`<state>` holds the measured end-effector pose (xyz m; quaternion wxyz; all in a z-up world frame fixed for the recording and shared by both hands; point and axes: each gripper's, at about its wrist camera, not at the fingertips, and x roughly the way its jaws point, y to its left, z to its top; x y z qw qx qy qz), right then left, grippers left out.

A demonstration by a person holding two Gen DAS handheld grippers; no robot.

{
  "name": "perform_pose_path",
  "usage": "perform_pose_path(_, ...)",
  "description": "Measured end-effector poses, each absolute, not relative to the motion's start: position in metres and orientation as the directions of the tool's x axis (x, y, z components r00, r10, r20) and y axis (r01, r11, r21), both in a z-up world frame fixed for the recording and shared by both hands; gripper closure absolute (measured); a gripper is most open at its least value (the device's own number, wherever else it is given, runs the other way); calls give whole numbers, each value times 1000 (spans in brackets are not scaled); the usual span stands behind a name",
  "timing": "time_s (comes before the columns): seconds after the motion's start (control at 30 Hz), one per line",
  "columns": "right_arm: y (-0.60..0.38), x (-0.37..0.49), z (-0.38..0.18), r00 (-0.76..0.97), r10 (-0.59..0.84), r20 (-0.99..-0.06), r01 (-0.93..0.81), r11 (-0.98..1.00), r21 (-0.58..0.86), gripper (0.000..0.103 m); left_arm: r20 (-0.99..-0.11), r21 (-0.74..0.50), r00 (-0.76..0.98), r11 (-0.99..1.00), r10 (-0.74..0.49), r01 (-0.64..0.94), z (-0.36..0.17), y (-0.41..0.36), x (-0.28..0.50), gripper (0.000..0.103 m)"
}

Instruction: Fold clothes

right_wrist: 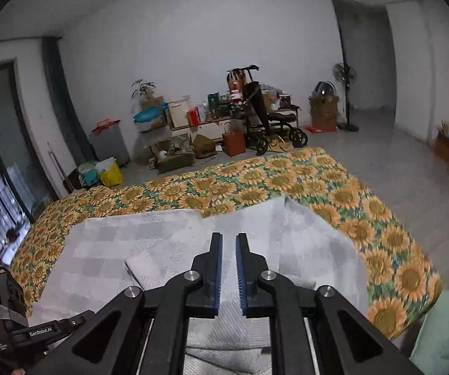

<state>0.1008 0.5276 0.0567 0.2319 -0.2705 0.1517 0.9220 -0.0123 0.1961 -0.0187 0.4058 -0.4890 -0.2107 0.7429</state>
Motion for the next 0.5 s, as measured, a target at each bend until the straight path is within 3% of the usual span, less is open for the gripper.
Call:
perform_pose_path(0.03, 528, 100, 55, -735, 354, -578, -522, -840, 149, 64, -544, -718, -195, -573, 816, -396, -18, 194, -13, 102)
perform_pose_path(0.1, 536, 106, 37, -689, 375, -620, -579, -800, 159, 52, -526, -728, -199, -559, 827, -396, -16, 191, -12, 102)
perform_pose_path(0.17, 549, 111, 12, -629, 370, -684, -636, -751, 179, 53, -525, -734, -201, -559, 827, -385, -18, 189, -13, 101)
perform_pose_path(0.2, 557, 115, -3, -595, 357, -720, -666, -721, 193, 52, -526, -736, -202, -562, 826, -377, -19, 188, -13, 95)
perform_pose_path(0.27, 569, 122, -25, -549, 328, -769, -703, -679, 213, 52, -526, -734, -227, -572, 820, -366, -20, 182, -11, 60)
perform_pose_path(0.3, 575, 124, -34, -536, 312, -785, -714, -663, 224, 51, -521, -726, -260, -582, 813, -367, -18, 180, -10, 33)
perform_pose_path(0.33, 578, 124, -39, -534, 298, -791, -713, -662, 232, 50, -514, -718, -293, -591, 806, -367, -16, 177, -8, 23)
perform_pose_path(0.43, 581, 122, -51, -536, 262, -803, -702, -666, 251, 50, -484, -699, -362, -601, 797, -388, -6, 171, -3, 23)
perform_pose_path(0.47, 578, 117, -51, -541, 258, -801, -688, -683, 245, 55, -482, -691, -368, -603, 795, -398, -3, 170, -2, 23)
perform_pose_path(0.5, 575, 113, -50, -546, 256, -797, -675, -699, 237, 68, -486, -686, -369, -607, 792, -401, -1, 169, -2, 23)
